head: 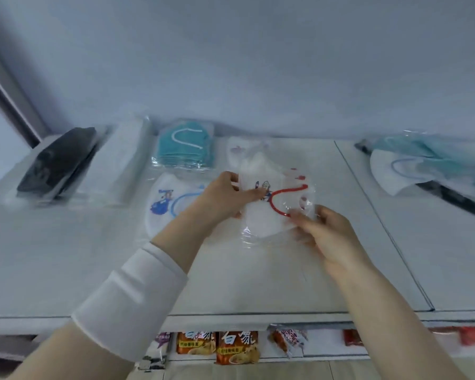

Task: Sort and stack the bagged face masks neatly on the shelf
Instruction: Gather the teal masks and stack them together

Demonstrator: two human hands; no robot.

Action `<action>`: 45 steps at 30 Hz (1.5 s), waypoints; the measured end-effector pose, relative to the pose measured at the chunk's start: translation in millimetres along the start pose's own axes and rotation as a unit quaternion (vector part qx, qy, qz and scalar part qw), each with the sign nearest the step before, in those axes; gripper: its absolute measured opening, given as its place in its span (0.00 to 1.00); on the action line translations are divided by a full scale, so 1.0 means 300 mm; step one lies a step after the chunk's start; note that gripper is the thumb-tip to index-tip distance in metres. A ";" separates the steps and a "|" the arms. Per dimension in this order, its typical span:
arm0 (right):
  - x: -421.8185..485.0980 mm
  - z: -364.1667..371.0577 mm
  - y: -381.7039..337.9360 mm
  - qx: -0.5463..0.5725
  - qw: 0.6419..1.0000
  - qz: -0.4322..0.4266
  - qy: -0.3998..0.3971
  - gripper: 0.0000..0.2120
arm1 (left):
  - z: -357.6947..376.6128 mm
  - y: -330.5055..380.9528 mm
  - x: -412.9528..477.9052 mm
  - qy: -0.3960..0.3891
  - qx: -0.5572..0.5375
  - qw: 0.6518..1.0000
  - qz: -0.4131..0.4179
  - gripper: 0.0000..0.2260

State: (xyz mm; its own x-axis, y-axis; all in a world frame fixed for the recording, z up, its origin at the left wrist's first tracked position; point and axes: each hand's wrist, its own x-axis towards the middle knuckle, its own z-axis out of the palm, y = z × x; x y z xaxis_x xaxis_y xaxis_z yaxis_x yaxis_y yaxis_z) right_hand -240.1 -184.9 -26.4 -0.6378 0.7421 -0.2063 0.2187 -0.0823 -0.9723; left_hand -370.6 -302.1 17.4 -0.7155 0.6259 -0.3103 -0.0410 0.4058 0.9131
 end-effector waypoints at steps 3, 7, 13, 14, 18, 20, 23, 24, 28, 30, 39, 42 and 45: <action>0.045 -0.002 0.016 -0.021 0.999 0.020 0.012 0.14 | -0.006 0.030 0.059 0.002 0.045 0.999 -0.028 0.22; 0.073 0.029 0.013 -0.120 0.992 -0.022 0.038 0.19 | -0.013 0.035 0.101 0.028 0.214 0.976 -0.021 0.11; 0.092 0.072 0.010 -0.364 0.925 -0.096 0.060 0.14 | -0.005 0.033 0.129 0.057 0.445 0.894 0.006 0.21; 0.094 0.075 0.013 -0.399 0.909 -0.105 0.063 0.13 | -0.001 0.032 0.133 0.061 0.475 0.878 0.011 0.21; 0.100 0.083 0.024 -0.470 0.874 -0.105 0.068 0.20 | 0.011 0.031 0.125 0.095 0.537 0.838 0.022 0.20; 0.098 0.077 0.021 -0.477 0.871 -0.103 0.055 0.22 | 0.024 0.044 0.093 0.132 0.584 0.800 0.035 0.19; 0.087 0.013 -0.014 -0.446 0.888 -0.109 0.026 0.26 | 0.058 0.093 0.050 0.202 0.614 0.758 0.092 0.20; 0.081 -0.028 -0.029 -0.416 0.902 -0.109 0.029 0.27 | 0.081 0.117 0.042 0.212 0.593 0.767 0.119 0.20; 0.094 -0.295 -0.071 -0.340 0.922 -0.159 0.089 0.27 | 0.275 0.217 0.050 0.161 0.536 0.793 0.241 0.18; 0.123 -0.473 -0.068 -0.372 0.905 -0.172 0.118 0.23 | 0.431 0.256 0.071 0.113 0.560 0.776 0.270 0.18; 0.197 -1.252 0.033 -0.453 0.863 -0.182 0.131 0.20 | 1.142 0.325 0.171 0.025 0.548 0.798 0.249 0.30; 0.224 -1.431 0.051 -0.459 0.863 -0.167 0.128 0.21 | 1.310 0.373 0.176 0.012 0.524 0.813 0.253 0.30; 0.287 -1.545 0.056 -0.438 0.880 -0.144 0.118 0.24 | 1.439 0.416 0.203 -0.007 0.510 0.817 0.270 0.32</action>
State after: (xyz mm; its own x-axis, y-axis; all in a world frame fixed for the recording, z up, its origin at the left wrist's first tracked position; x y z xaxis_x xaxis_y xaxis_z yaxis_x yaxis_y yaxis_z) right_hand 50.9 186.1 -9.5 -0.6112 0.7742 0.1642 0.6237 0.5989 -0.5022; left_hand -118.2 74.3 -1.7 -0.4298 0.9013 0.0549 0.8847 0.4081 0.2255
